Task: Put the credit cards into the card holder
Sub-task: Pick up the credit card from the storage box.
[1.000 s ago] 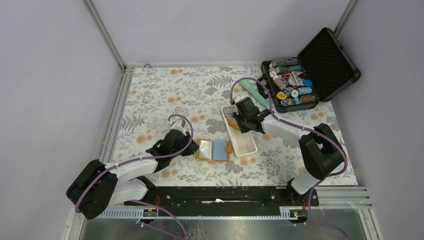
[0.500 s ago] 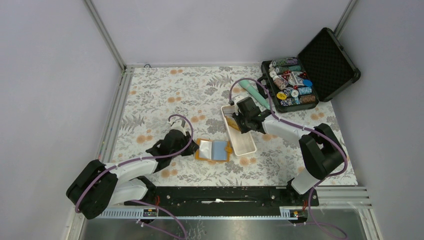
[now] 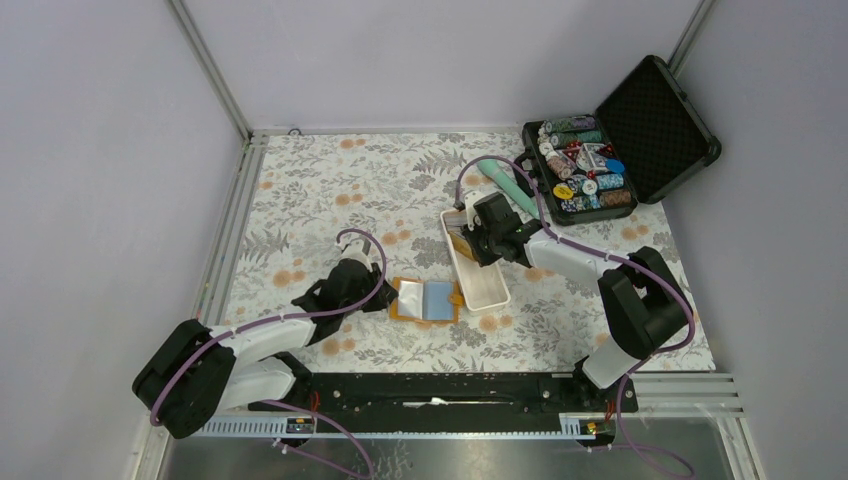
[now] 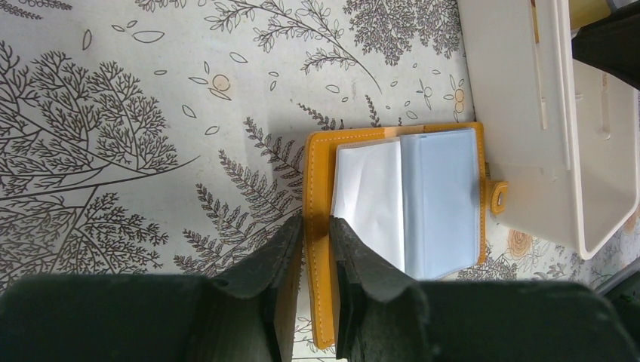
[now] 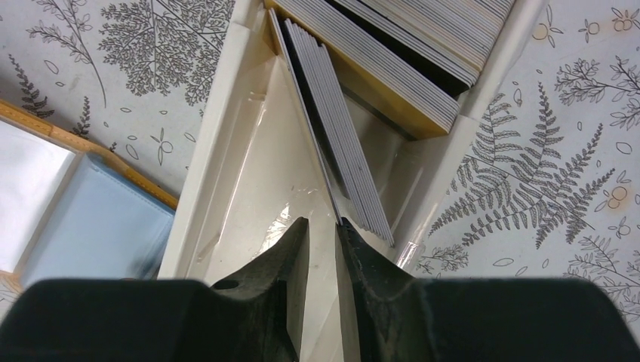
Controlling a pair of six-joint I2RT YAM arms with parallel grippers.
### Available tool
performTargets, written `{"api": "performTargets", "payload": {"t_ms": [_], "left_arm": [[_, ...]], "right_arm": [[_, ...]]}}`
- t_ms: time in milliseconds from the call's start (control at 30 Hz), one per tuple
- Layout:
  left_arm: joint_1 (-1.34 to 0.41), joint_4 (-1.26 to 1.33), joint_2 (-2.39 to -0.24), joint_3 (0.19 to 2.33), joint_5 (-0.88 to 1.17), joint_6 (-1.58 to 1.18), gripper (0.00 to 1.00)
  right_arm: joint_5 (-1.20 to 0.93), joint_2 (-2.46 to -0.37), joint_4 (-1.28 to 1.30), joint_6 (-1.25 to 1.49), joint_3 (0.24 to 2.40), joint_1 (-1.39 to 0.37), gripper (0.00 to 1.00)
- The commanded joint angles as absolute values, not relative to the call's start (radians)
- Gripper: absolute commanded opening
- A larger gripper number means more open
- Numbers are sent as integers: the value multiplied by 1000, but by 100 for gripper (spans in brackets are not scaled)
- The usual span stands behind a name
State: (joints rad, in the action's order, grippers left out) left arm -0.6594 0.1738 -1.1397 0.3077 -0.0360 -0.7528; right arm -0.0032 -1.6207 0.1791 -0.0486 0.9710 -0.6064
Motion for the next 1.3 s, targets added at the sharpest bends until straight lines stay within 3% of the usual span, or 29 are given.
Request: {"api": "performTargets", "payload": {"t_ms": [0, 533, 1033, 1267], "left_arm": [[-655, 206, -1128, 305, -33, -755, 22], [-655, 233, -1157, 304, -20, -764, 21], [-655, 241, -1174, 308, -17, -768, 21], [-655, 241, -1177, 309, -14, -769, 21]], "right_arm": [[-66, -1596, 117, -65, 983, -606, 26], [-38, -1560, 104, -64, 968, -606, 31], [-122, -1611, 147, -87, 997, -605, 28], [-13, -1625, 150, -72, 1001, -605, 30]]}}
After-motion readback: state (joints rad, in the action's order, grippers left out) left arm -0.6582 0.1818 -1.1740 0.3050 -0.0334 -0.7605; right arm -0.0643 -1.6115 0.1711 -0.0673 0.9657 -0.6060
